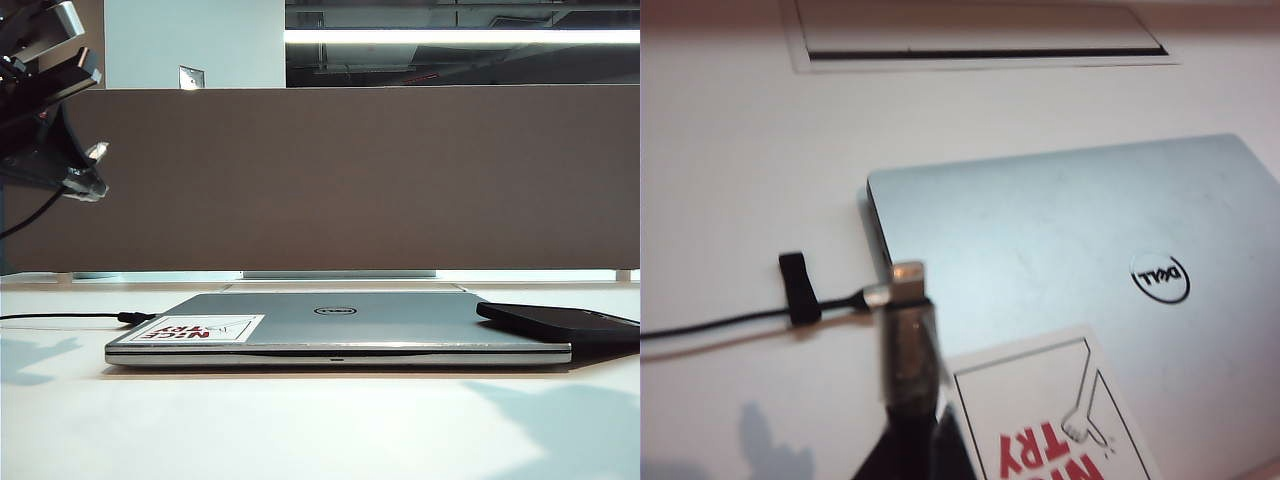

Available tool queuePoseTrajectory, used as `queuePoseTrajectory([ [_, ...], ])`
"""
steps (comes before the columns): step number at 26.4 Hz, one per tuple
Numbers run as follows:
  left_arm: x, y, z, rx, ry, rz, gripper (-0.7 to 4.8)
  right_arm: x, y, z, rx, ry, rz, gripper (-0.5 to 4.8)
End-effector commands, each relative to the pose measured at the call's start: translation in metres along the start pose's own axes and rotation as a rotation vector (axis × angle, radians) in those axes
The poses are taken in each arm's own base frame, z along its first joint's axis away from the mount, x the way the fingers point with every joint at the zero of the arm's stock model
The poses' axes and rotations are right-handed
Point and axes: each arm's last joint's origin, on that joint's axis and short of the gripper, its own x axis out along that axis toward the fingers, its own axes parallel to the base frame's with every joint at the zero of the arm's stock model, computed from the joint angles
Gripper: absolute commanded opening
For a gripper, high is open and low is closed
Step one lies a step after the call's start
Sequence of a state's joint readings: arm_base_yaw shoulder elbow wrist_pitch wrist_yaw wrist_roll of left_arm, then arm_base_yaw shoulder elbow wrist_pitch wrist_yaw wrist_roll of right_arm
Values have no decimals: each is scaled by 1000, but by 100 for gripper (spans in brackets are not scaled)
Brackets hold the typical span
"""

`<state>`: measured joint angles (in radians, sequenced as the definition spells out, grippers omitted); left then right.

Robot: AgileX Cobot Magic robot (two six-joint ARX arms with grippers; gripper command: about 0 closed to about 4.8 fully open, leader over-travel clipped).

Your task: Pick up the charging cable and the phone, plug the charging cable into the charging port on the phone, and finally place them back on the table.

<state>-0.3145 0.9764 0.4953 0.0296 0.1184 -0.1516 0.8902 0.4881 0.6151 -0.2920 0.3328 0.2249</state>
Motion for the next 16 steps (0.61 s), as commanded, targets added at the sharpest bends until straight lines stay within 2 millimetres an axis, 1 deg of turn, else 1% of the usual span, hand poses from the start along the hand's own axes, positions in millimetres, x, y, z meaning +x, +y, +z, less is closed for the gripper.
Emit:
queuePoseTrajectory([
  [1, -1, -9, -3, 4, 36, -38, -6, 1, -6, 0, 88, 10, -60, -5],
  [3, -1, -18, -6, 23, 54, -76, -6, 2, -11, -2, 106, 25, -98, -5],
  [4, -1, -28, -8, 45, 63, -119, -6, 2, -14, -3, 129, 38, -122, -6],
  [5, -1, -36, -10, 64, 73, -155, -6, 3, -18, -3, 150, 48, -122, -5],
  [7, -2, -41, -12, 77, 86, -178, -6, 3, -20, -2, 162, 58, -91, -5],
  [10, -2, -43, -16, 83, 117, -186, -6, 4, -25, -3, 189, 74, -76, -5],
  [13, -2, -43, -18, 83, 138, -181, -6, 4, -34, -7, 275, 113, -129, -5],
  [16, -2, -43, -18, 83, 139, -181, -6, 5, -44, -13, 315, 142, -161, -5],
])
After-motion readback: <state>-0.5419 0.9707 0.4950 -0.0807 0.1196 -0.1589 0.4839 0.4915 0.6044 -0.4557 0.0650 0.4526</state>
